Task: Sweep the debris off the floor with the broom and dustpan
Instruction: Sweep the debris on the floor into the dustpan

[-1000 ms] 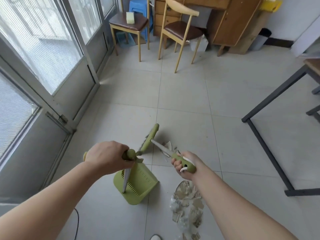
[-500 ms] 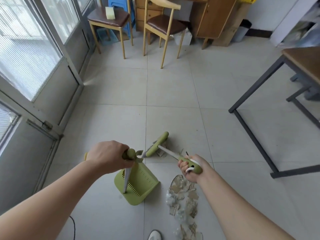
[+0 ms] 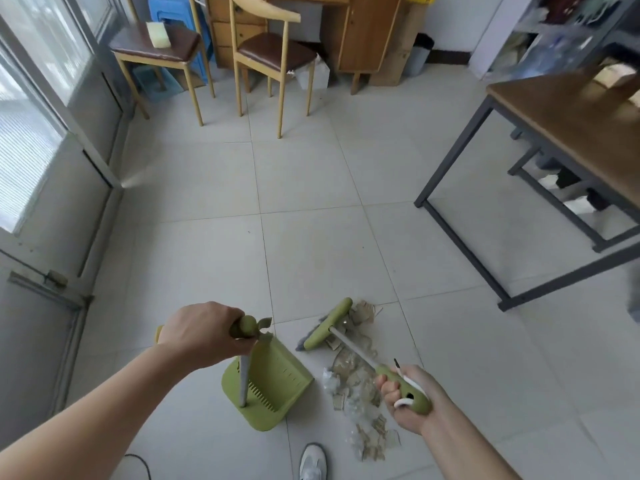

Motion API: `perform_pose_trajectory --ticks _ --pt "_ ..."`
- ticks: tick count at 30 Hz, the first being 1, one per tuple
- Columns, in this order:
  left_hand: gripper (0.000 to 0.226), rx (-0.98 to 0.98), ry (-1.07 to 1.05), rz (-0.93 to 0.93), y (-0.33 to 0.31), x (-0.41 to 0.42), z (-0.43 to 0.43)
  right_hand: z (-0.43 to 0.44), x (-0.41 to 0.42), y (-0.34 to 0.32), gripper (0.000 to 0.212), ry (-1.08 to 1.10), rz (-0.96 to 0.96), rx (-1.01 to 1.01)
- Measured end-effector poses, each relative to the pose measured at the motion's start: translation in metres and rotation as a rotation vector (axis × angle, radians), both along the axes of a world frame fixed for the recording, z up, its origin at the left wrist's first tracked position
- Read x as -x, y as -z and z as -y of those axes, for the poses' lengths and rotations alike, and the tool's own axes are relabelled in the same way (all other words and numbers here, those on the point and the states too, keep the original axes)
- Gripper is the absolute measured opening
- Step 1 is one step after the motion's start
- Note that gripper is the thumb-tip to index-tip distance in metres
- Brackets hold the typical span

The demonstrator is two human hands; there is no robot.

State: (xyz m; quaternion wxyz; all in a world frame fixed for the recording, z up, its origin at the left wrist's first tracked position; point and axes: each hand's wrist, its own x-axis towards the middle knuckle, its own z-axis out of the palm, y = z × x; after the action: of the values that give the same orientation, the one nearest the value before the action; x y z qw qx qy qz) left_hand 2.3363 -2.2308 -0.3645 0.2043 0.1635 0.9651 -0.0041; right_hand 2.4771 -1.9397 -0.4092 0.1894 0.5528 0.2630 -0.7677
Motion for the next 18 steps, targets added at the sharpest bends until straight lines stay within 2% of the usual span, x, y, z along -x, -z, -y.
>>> perform_pose_trajectory --ticks 10,18 --pt "0.041 0.005 0.091 -0.008 -0.004 -0.005 0.003 0.011 -0.055 -0.01 0.026 0.143 0.013 0.012" --pt "0.041 0.011 0.127 -0.025 -0.005 0.006 -0.001 0.001 -0.05 -0.03 0.02 0.167 -0.035 0.052"
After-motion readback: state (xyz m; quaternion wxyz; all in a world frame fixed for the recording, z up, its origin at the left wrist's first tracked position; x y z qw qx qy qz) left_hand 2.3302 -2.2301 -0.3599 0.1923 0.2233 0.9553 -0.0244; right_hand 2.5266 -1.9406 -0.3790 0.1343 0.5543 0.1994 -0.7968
